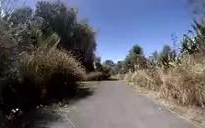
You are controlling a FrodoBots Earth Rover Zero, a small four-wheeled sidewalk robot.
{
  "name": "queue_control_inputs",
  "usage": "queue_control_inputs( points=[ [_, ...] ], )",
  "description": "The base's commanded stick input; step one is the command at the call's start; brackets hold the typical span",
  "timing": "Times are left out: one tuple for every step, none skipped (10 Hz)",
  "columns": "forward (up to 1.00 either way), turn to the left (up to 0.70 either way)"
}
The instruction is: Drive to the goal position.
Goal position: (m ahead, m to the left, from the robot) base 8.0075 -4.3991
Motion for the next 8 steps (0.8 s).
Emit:
queue_control_inputs(
  points=[
    [0.85,0.00],
    [0.85,0.00],
    [0.85,0.00],
    [0.85,0.00],
    [0.85,0.00],
    [0.85,0.00],
    [0.85,0.00],
    [0.85,0.00]
  ],
)
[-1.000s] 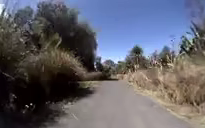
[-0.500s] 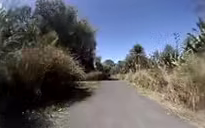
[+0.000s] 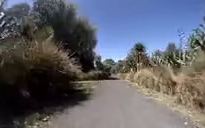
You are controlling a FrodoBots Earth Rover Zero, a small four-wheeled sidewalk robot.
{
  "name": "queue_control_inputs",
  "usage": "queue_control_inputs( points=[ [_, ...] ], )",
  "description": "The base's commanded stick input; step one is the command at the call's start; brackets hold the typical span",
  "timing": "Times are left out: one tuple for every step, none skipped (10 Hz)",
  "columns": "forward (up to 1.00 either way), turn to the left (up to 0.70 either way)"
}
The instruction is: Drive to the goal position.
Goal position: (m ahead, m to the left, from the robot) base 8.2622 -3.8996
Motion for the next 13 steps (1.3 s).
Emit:
queue_control_inputs(
  points=[
    [0.85,0.00],
    [0.85,0.00],
    [0.85,0.00],
    [0.85,0.00],
    [0.85,0.00],
    [0.85,0.00],
    [0.85,0.00],
    [0.85,0.00],
    [0.85,0.00],
    [0.85,0.00],
    [0.85,0.00],
    [0.85,0.00],
    [0.85,0.00]
  ],
)
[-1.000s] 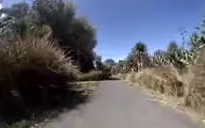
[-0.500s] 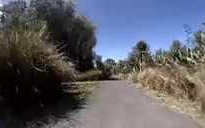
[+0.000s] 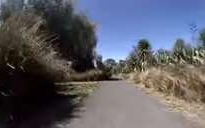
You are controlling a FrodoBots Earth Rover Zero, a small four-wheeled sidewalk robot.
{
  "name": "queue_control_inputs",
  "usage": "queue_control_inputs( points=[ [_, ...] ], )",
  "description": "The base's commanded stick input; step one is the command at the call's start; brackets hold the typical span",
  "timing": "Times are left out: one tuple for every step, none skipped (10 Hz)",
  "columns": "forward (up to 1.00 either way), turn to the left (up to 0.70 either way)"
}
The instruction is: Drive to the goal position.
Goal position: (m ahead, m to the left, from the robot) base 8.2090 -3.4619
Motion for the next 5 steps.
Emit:
queue_control_inputs(
  points=[
    [0.85,0.00],
    [0.85,0.00],
    [0.85,-0.12],
    [0.85,-0.24],
    [0.85,-0.32]
  ],
)
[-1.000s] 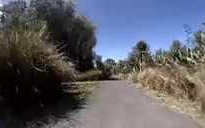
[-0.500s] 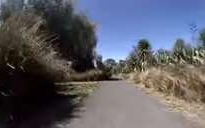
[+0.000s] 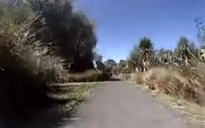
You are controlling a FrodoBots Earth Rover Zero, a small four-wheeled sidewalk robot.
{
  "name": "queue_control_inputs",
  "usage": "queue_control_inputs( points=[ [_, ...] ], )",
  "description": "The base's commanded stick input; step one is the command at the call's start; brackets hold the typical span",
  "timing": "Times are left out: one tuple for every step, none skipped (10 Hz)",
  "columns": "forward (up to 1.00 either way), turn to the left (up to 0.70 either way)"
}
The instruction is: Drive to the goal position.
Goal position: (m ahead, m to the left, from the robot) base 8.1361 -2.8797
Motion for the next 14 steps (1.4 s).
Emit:
queue_control_inputs(
  points=[
    [0.85,-0.22],
    [0.85,-0.11],
    [0.85,0.00],
    [0.85,0.00],
    [0.85,0.00],
    [0.85,0.00],
    [0.85,0.00],
    [0.85,0.00],
    [0.85,0.00],
    [0.85,0.00],
    [0.85,0.00],
    [0.85,0.00],
    [0.85,0.00],
    [0.85,0.00]
  ],
)
